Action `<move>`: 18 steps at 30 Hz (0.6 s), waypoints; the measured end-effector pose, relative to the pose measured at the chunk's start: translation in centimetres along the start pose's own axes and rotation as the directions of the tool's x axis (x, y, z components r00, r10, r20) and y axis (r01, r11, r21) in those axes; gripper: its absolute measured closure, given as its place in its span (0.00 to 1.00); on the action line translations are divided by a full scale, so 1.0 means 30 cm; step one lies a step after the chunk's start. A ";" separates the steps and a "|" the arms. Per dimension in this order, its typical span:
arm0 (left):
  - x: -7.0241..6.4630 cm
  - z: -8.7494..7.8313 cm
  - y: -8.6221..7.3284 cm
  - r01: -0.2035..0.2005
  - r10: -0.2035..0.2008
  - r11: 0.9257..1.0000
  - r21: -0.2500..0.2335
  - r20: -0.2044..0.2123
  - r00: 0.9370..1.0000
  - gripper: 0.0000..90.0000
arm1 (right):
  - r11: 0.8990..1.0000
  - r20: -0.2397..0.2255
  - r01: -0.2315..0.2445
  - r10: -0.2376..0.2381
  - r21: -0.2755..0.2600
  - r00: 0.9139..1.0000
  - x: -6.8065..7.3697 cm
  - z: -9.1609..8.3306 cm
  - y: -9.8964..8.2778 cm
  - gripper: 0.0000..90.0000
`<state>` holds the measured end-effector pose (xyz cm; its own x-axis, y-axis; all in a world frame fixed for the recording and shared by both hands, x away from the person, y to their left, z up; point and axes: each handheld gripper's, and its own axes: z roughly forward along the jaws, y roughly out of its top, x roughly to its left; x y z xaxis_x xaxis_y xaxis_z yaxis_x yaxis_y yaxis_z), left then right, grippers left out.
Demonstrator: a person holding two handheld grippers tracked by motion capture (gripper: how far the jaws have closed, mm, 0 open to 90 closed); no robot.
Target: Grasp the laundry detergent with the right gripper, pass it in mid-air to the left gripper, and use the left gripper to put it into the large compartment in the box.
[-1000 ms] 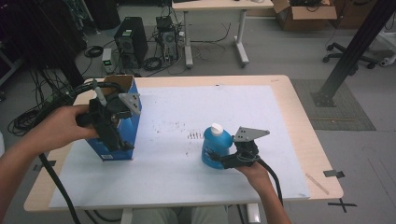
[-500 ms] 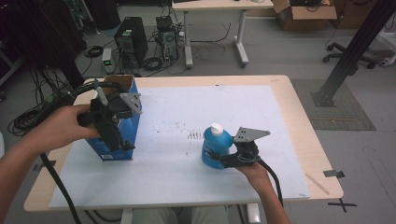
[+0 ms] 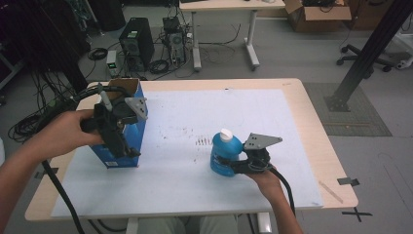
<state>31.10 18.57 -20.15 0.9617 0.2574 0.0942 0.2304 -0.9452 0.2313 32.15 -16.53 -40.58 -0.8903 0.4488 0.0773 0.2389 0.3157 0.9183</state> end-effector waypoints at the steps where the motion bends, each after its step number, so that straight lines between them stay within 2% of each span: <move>1: 0.000 0.000 0.000 0.000 0.000 1.000 0.000 0.000 1.000 0.06 | 1.000 0.000 0.000 0.000 0.000 1.000 0.000 0.000 0.000 0.47; 9: -0.001 -0.012 0.006 -0.002 0.002 1.000 -0.003 -0.002 1.000 0.06 | 1.000 -0.006 0.022 -0.022 0.010 1.000 0.007 -0.005 0.019 0.48; 13: -0.003 -0.026 0.015 -0.006 0.006 1.000 -0.010 -0.009 1.000 0.06 | 1.000 -0.014 0.017 -0.017 -0.017 1.000 0.001 -0.031 0.051 0.48; 18: -0.005 -0.054 0.038 -0.015 0.015 1.000 -0.020 -0.023 1.000 0.06 | 0.999 -0.015 0.044 -0.045 -0.018 0.999 -0.003 -0.071 0.107 0.48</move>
<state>30.97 17.77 -18.33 0.9613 0.2481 0.1194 0.2129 -0.9448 0.2491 32.17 -17.34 -36.79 -0.9057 0.4219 0.0419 0.1921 0.3203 0.9277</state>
